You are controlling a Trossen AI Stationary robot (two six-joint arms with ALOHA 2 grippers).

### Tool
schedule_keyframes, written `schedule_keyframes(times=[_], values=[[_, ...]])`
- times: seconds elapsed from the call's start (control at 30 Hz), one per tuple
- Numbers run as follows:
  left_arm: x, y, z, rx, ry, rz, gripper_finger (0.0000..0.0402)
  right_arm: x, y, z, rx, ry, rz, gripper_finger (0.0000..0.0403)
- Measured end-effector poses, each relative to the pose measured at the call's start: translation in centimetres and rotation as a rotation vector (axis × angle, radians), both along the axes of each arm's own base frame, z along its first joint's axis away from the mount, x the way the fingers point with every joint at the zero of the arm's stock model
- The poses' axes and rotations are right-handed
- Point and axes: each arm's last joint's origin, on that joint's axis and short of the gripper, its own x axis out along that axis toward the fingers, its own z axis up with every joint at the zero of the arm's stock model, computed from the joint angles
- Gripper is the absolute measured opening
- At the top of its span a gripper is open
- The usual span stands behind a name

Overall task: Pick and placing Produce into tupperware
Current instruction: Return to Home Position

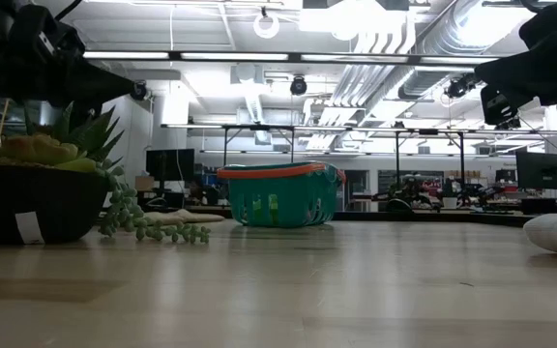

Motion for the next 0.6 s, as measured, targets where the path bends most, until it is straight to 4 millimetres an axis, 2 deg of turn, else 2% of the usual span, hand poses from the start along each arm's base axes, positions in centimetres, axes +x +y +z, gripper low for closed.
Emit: schedule_keyframes(times=[0.27,0.6], values=[[0.39,-0.32,-0.35,0.050,0.060,-0.025,0.0000,0.00,0.00,0.00,0.000,0.000,0.000,0.0000],[0.25,-0.25,-0.30,0.078,0.039,0.016,0.0001,0.00,0.00,-0.01,0.000,0.000,0.000,0.0000]])
